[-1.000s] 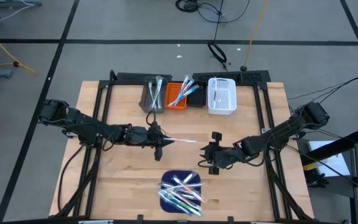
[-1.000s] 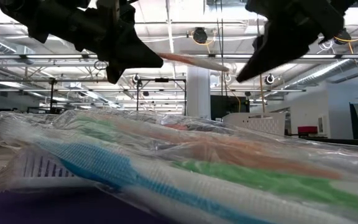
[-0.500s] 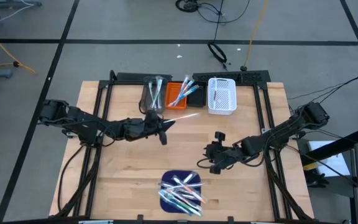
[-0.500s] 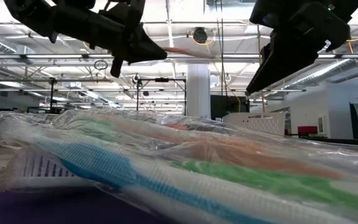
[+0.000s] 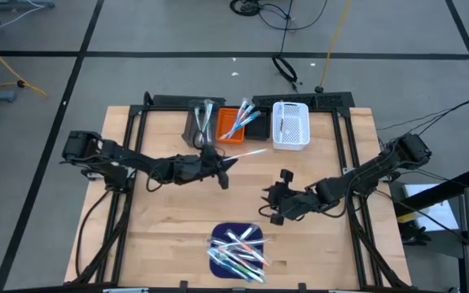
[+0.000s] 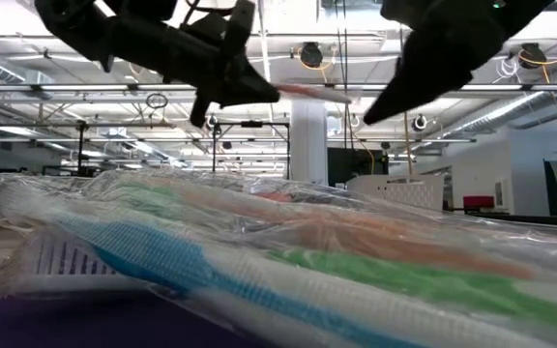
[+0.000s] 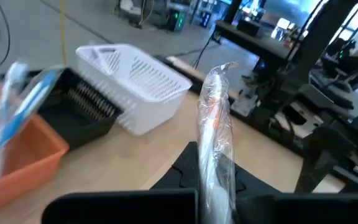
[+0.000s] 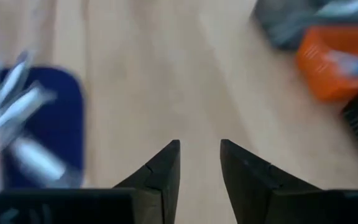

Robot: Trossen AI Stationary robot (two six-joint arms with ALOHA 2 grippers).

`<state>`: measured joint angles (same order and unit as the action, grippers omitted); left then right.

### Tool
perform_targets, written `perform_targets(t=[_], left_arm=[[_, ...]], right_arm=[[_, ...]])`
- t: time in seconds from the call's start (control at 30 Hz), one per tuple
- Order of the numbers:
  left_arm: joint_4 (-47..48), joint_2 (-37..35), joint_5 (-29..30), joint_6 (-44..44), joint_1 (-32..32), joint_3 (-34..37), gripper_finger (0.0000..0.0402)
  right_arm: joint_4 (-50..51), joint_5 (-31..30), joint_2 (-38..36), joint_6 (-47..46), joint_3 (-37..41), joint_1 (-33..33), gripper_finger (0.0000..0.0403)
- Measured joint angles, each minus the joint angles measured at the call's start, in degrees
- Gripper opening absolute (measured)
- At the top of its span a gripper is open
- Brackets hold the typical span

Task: Pick & Place Toothbrushes
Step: Put the orange toothbrush into the black bin

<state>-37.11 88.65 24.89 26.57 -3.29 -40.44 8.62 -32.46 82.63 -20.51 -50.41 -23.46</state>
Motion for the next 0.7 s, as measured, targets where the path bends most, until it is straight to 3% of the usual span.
perform_targets(t=[0.17, 0.37, 0.53, 0.7], left_arm=[[-1.1, 3.3, 1.9, -1.1, -0.7, -1.9, 0.0], [-4.7, 2.8, 2.4, -4.8, -0.8, -2.3, 0.0], [-10.9, 2.4, 0.8, -9.0, -1.5, -2.4, 0.0], [-11.1, 2.4, 0.1, -9.5, -2.2, -2.3, 0.0]], right_arm=[[-7.4, -9.3, 0.0, 6.2, 0.0, 0.1, 0.0105], [-20.4, -9.6, 0.0, 6.6, 3.7, 2.7, 0.0105], [-51.0, -8.4, 0.0, 9.1, 16.6, 5.6, 0.0105], [-85.9, 0.3, 0.0, 10.3, 30.0, 8.8, 0.0105]])
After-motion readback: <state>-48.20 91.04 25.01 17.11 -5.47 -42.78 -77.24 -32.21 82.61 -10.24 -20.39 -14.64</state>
